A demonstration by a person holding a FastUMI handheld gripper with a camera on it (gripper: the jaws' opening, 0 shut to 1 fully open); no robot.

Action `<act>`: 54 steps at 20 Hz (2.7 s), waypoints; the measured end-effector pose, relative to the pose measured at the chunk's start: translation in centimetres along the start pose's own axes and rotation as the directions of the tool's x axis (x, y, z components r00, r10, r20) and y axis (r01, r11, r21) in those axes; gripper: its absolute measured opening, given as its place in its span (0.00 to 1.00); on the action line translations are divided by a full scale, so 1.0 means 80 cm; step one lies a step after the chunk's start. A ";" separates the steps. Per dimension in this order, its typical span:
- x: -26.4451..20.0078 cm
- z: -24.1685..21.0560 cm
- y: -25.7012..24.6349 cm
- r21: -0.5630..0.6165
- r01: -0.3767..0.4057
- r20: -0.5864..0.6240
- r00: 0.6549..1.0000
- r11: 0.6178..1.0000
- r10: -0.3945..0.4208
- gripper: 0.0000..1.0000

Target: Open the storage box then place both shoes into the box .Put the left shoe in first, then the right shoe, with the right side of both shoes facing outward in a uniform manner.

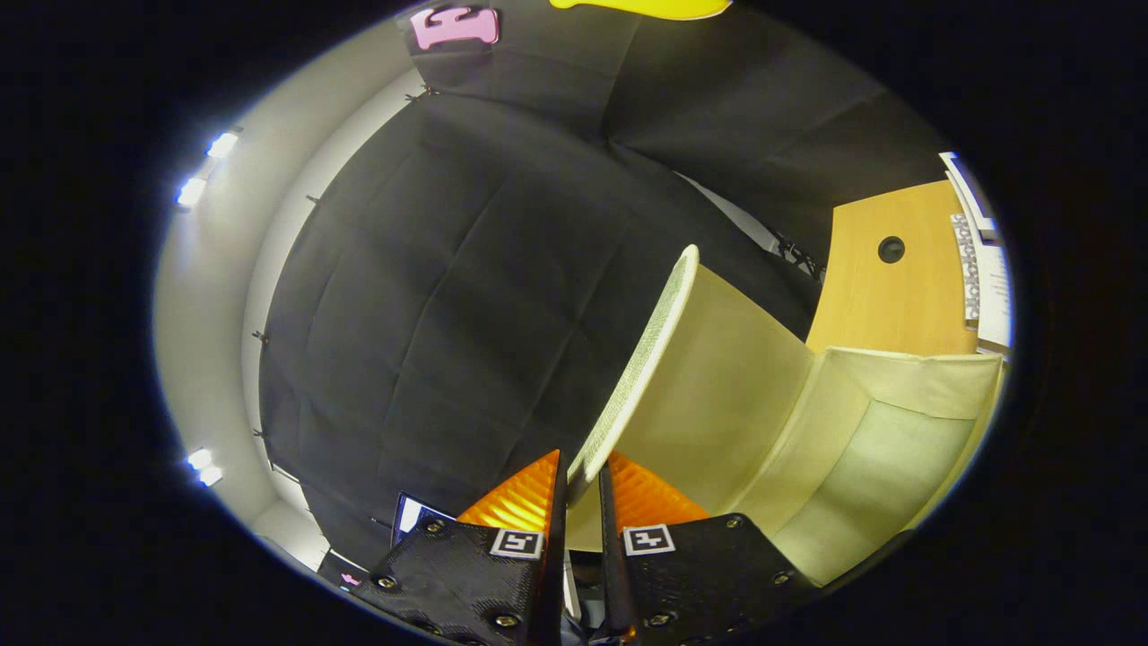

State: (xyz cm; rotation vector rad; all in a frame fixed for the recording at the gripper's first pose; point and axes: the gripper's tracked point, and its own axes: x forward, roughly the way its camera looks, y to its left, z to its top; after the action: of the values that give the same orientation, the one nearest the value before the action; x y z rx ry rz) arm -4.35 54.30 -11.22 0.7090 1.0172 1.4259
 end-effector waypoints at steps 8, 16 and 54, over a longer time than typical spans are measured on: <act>0.077 -0.011 -0.007 -0.013 0.039 -0.031 0.999 0.999 -0.040 0.18; 0.086 -0.004 -0.039 -0.031 0.196 -0.016 0.980 0.980 -0.197 0.70; -0.462 -0.066 -0.208 0.042 0.811 0.341 0.537 0.584 -0.771 0.96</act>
State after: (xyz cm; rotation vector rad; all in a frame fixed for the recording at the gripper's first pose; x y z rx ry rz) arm 3.21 15.94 -23.19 0.2777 0.8055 0.5140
